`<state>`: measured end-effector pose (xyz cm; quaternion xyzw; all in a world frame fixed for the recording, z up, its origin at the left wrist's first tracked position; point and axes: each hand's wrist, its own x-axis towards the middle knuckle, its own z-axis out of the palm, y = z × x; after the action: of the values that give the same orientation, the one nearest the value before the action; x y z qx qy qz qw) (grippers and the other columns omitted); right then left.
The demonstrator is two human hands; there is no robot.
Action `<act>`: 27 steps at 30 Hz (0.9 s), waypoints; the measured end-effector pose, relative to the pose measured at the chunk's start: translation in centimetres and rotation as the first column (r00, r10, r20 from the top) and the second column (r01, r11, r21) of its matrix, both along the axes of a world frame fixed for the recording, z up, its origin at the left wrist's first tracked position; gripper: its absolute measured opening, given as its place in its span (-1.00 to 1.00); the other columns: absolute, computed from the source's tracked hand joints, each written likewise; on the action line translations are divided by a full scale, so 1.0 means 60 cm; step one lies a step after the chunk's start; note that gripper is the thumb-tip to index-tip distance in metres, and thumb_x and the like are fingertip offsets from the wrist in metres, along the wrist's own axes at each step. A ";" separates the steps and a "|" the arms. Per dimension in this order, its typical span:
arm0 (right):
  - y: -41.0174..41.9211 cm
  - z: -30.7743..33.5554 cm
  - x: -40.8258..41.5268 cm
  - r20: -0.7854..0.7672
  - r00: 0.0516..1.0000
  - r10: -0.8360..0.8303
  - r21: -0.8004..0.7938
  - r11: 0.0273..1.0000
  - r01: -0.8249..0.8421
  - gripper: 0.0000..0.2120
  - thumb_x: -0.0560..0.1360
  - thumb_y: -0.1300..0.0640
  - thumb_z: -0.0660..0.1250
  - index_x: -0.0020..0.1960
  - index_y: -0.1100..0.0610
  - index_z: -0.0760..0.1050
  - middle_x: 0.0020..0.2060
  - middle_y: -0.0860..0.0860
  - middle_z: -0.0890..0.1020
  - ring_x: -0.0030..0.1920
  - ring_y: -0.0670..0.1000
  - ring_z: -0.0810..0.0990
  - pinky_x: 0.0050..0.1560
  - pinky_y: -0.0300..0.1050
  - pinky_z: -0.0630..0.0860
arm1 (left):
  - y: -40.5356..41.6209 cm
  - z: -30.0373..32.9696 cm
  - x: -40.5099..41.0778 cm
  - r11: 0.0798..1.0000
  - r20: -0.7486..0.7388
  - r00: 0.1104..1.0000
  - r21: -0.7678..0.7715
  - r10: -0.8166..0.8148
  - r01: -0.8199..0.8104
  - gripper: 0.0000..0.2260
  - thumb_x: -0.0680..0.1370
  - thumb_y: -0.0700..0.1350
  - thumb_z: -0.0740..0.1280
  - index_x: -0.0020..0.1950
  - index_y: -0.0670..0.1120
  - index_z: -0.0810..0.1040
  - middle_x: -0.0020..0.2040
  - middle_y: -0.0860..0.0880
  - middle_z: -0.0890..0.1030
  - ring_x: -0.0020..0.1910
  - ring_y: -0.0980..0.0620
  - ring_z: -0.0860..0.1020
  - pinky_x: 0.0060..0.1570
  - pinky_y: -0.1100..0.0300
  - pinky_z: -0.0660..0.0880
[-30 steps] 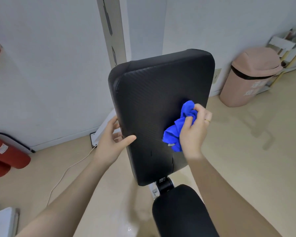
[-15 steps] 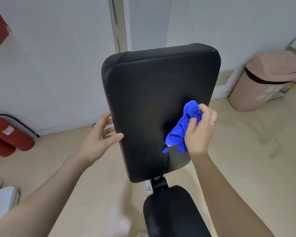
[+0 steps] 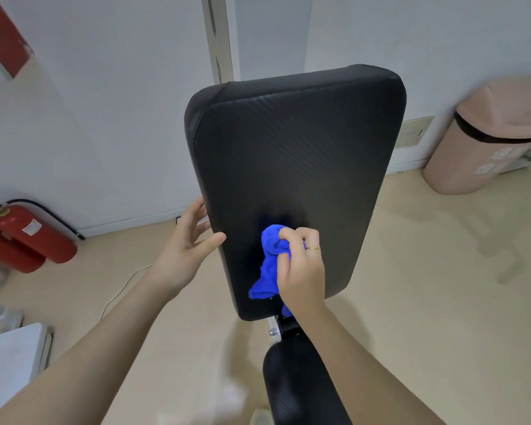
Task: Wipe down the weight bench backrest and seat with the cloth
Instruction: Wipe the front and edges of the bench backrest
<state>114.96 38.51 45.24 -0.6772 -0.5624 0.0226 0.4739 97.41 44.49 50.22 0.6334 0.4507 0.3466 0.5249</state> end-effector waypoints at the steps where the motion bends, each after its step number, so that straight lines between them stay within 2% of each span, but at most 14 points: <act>1: -0.001 -0.001 0.009 0.058 0.997 0.041 -0.019 0.999 -0.039 -0.69 0.38 0.25 0.04 0.04 -0.02 0.36 -0.04 0.07 0.48 -0.18 0.08 0.48 -0.26 -0.14 0.45 | 0.000 0.000 0.000 1.000 -0.005 1.000 0.000 -0.001 0.001 -0.44 0.48 -0.07 0.31 0.44 0.17 0.21 0.42 0.18 0.33 0.39 0.11 0.35 0.36 -0.07 0.32; 3: 0.001 0.010 0.050 0.070 0.997 0.042 -0.026 0.999 -0.041 -0.65 0.37 0.29 0.07 0.05 -0.05 0.36 0.03 0.10 0.48 -0.06 0.14 0.50 -0.14 -0.08 0.48 | 0.002 -0.001 -0.001 1.000 -0.015 1.000 0.001 0.000 0.000 -0.44 0.47 -0.04 0.31 0.42 0.20 0.20 0.43 0.18 0.32 0.40 0.08 0.33 0.38 -0.11 0.29; 5: 0.007 0.028 0.105 -0.027 0.995 -0.101 -0.007 0.995 0.100 -0.59 0.39 0.37 0.09 0.11 -0.01 0.40 0.12 0.14 0.45 0.01 0.17 0.49 -0.05 -0.11 0.40 | 0.002 -0.003 -0.002 1.000 -0.012 1.000 0.000 0.000 0.000 -0.44 0.46 -0.03 0.31 0.41 0.22 0.21 0.44 0.17 0.32 0.41 0.07 0.32 0.39 -0.13 0.27; 8: 0.019 0.048 0.174 -0.162 0.921 -0.354 -0.101 0.935 0.341 -0.63 0.44 0.42 0.07 0.19 0.19 0.39 0.20 0.17 0.41 -0.02 0.21 0.50 -0.14 -0.16 0.30 | 0.002 -0.004 -0.003 1.000 -0.007 1.000 -0.002 -0.001 0.001 -0.46 0.48 -0.05 0.31 0.41 0.22 0.21 0.44 0.17 0.32 0.41 0.06 0.33 0.39 -0.14 0.27; 11: 0.024 0.053 0.188 -0.200 0.896 -0.397 -0.176 0.914 0.366 -0.64 0.45 0.41 0.03 0.20 0.20 0.34 0.18 0.16 0.39 -0.05 0.23 0.49 -0.18 -0.11 0.29 | 0.006 -0.003 -0.004 1.000 -0.011 1.000 -0.005 -0.006 0.006 -0.47 0.49 -0.08 0.31 0.40 0.21 0.23 0.42 0.15 0.34 0.39 0.01 0.36 0.38 -0.16 0.29; 13: 0.026 0.057 0.161 -0.241 0.875 -0.419 -0.171 0.906 0.387 -0.64 0.46 0.41 0.04 0.21 0.20 0.33 0.17 0.17 0.40 0.00 0.19 0.47 -0.13 -0.14 0.28 | 0.009 -0.004 -0.004 1.000 -0.012 1.000 -0.004 -0.006 0.006 -0.47 0.52 -0.13 0.30 0.41 0.19 0.22 0.42 0.14 0.35 0.38 -0.01 0.37 0.37 -0.16 0.30; 15: 0.023 0.055 0.104 -0.228 0.894 -0.385 -0.139 0.922 0.362 -0.65 0.46 0.41 0.07 0.20 0.20 0.37 0.15 0.16 0.41 0.04 0.15 0.45 -0.09 -0.24 0.25 | 0.007 -0.005 -0.002 1.000 -0.012 1.000 -0.008 -0.001 0.000 -0.46 0.52 -0.12 0.31 0.42 0.22 0.21 0.43 0.13 0.34 0.39 -0.02 0.37 0.37 -0.15 0.30; 17: 0.014 0.047 0.031 -0.222 0.932 -0.288 -0.107 0.957 0.270 -0.65 0.45 0.38 0.12 0.18 0.17 0.41 0.14 0.14 0.41 0.03 0.13 0.46 -0.04 -0.23 0.29 | 0.003 -0.005 0.000 1.000 0.016 1.000 -0.020 0.002 -0.001 -0.44 0.51 -0.13 0.31 0.43 0.23 0.21 0.43 0.13 0.36 0.39 0.01 0.37 0.37 -0.13 0.30; 19: 0.001 0.035 -0.046 -0.211 0.971 -0.115 -0.179 0.981 0.077 -0.67 0.46 0.31 0.14 0.18 0.09 0.42 0.12 0.09 0.39 0.04 0.11 0.43 -0.03 -0.19 0.31 | 0.000 -0.005 0.000 1.000 0.059 0.998 -0.017 0.000 0.001 -0.44 0.53 -0.22 0.29 0.44 0.18 0.22 0.41 0.12 0.39 0.37 0.04 0.39 0.35 -0.08 0.34; 21: -0.014 0.025 -0.107 -0.111 0.989 0.101 -0.259 0.958 -0.127 -0.65 0.48 0.28 0.16 0.23 0.03 0.41 0.14 0.07 0.37 0.07 0.10 0.39 -0.03 -0.13 0.35 | 0.000 -0.002 0.001 1.000 0.074 0.997 -0.026 -0.001 0.003 -0.47 0.54 -0.26 0.28 0.42 0.14 0.27 0.36 0.12 0.44 0.33 0.07 0.43 0.29 0.01 0.42; 22: -0.019 0.020 -0.124 -0.039 0.986 0.161 -0.272 0.948 -0.166 -0.63 0.48 0.28 0.18 0.25 0.02 0.40 0.15 0.07 0.37 0.07 0.08 0.38 -0.05 -0.10 0.39 | 0.001 0.002 0.002 0.999 0.077 0.997 -0.034 -0.004 0.006 -0.50 0.53 -0.27 0.28 0.38 0.15 0.30 0.32 0.12 0.47 0.30 0.09 0.46 0.23 0.08 0.48; 24: -0.020 0.022 -0.126 0.027 0.986 0.163 -0.287 0.946 -0.149 -0.65 0.47 0.24 0.21 0.21 -0.04 0.39 0.13 -0.04 0.34 0.04 -0.03 0.35 -0.12 -0.11 0.40 | 0.006 0.010 0.000 0.999 0.060 0.998 -0.042 -0.018 0.021 -0.52 0.53 -0.29 0.29 0.30 0.18 0.33 0.26 0.10 0.50 0.23 0.10 0.51 0.11 0.17 0.54; 25: -0.017 0.030 -0.117 -0.013 0.994 0.113 -0.270 0.956 -0.112 -0.70 0.48 0.19 0.20 0.16 -0.07 0.41 0.09 -0.11 0.32 0.01 -0.11 0.35 -0.13 -0.15 0.35 | 0.011 0.014 -0.004 0.998 0.037 0.999 -0.040 -0.037 0.039 -0.52 0.52 -0.28 0.30 0.28 0.19 0.33 0.25 0.08 0.50 0.21 0.09 0.52 0.08 0.17 0.55; 27: -0.010 0.045 -0.082 -0.150 0.988 -0.030 -0.185 0.983 0.002 -0.75 0.49 0.20 0.15 0.09 -0.05 0.46 0.04 -0.15 0.33 -0.03 -0.13 0.39 -0.08 -0.19 0.34 | 0.016 0.021 -0.007 0.997 -0.010 0.997 -0.026 -0.078 0.078 -0.51 0.51 -0.27 0.31 0.25 0.25 0.31 0.23 0.09 0.49 0.17 0.13 0.53 0.00 0.25 0.51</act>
<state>110.07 37.90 47.93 -0.7190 -0.5146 0.1226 0.4508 96.96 45.44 51.49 0.6457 0.4329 0.3167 0.5435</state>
